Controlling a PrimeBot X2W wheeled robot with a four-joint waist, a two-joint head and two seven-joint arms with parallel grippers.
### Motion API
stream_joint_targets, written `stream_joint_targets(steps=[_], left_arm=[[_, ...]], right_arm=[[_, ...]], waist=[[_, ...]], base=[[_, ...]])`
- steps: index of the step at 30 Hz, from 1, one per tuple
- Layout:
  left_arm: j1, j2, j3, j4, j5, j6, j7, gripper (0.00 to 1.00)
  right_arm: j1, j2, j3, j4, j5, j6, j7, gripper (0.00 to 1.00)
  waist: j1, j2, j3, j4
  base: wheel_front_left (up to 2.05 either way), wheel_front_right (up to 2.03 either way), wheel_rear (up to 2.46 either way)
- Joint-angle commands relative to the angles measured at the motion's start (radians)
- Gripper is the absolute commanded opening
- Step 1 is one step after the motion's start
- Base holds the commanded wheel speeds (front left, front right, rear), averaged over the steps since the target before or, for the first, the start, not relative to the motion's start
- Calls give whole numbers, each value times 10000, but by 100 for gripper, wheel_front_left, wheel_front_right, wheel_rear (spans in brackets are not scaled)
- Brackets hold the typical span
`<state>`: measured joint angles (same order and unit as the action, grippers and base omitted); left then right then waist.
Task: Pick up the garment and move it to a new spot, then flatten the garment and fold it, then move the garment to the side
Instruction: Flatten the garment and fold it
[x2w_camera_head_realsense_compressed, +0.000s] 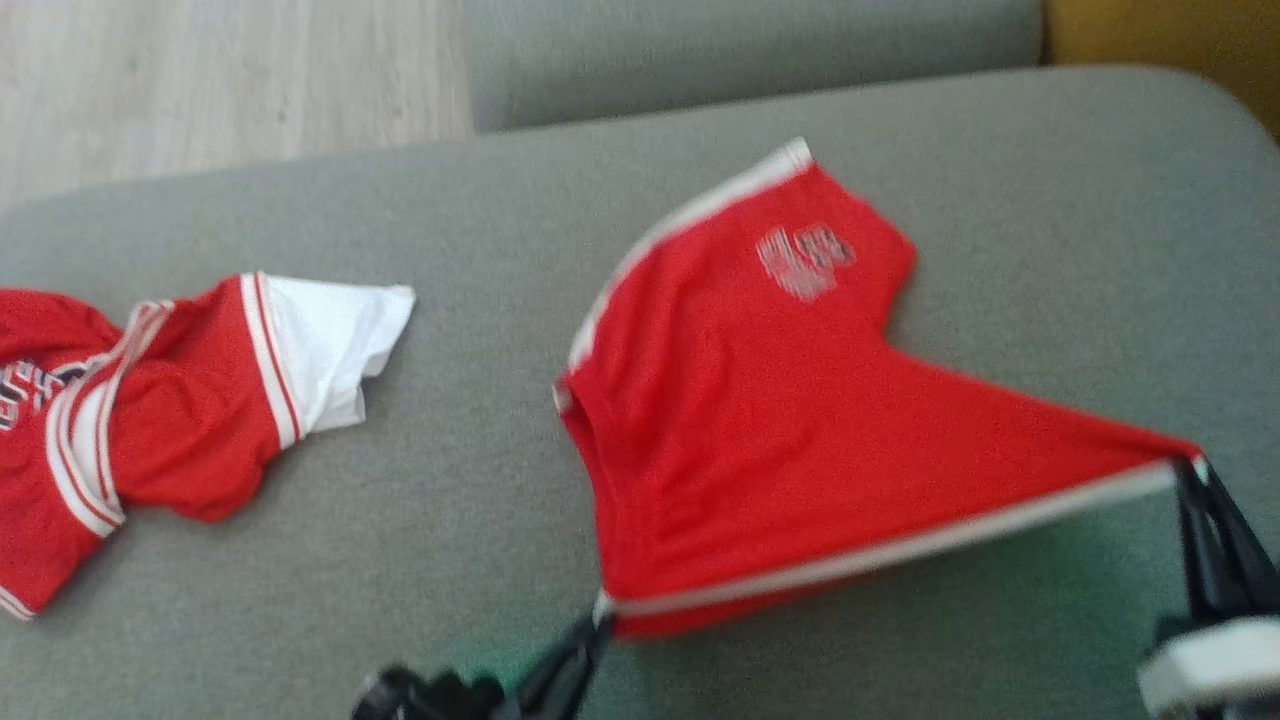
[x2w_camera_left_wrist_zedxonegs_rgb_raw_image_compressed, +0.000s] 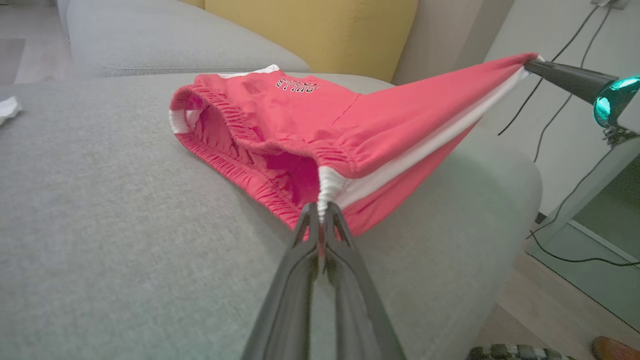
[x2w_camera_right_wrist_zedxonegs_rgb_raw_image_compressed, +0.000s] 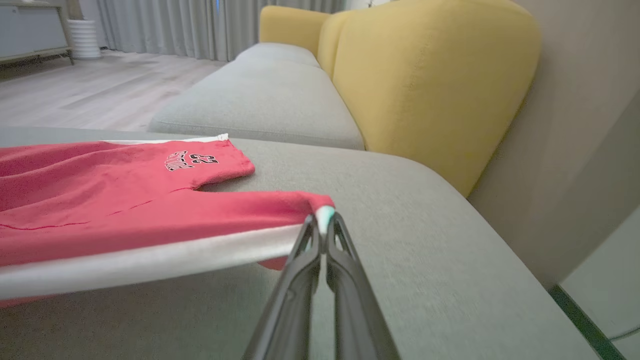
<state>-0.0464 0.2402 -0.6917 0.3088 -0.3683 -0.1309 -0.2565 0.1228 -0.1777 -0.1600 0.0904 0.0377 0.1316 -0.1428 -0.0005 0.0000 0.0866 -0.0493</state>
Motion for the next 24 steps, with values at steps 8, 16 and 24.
stream_joint_targets(steps=[8, 16, 24], left_arm=[[316, 264, 1, -1214, -333, 68, 268, 0], [-1390, -783, 25, -1035, -1390, 21, 487, 0], [-3047, -1298, 438, 58, -2777, 6, 766, 0]], right_arm=[[1259, -111, -789, -2489, 302, -9, 1110, 0], [-731, -390, -513, -1318, 449, -9, 1310, 0], [-3708, -863, 401, 788, 93, -9, 1318, 0]], waist=[[5, 0, -464, 513], [5, 0, 386, 1077], [5, 0, 1239, 1346]], base=[[0, 0, 0], [0, 0, 0], [0, 0, 0]])
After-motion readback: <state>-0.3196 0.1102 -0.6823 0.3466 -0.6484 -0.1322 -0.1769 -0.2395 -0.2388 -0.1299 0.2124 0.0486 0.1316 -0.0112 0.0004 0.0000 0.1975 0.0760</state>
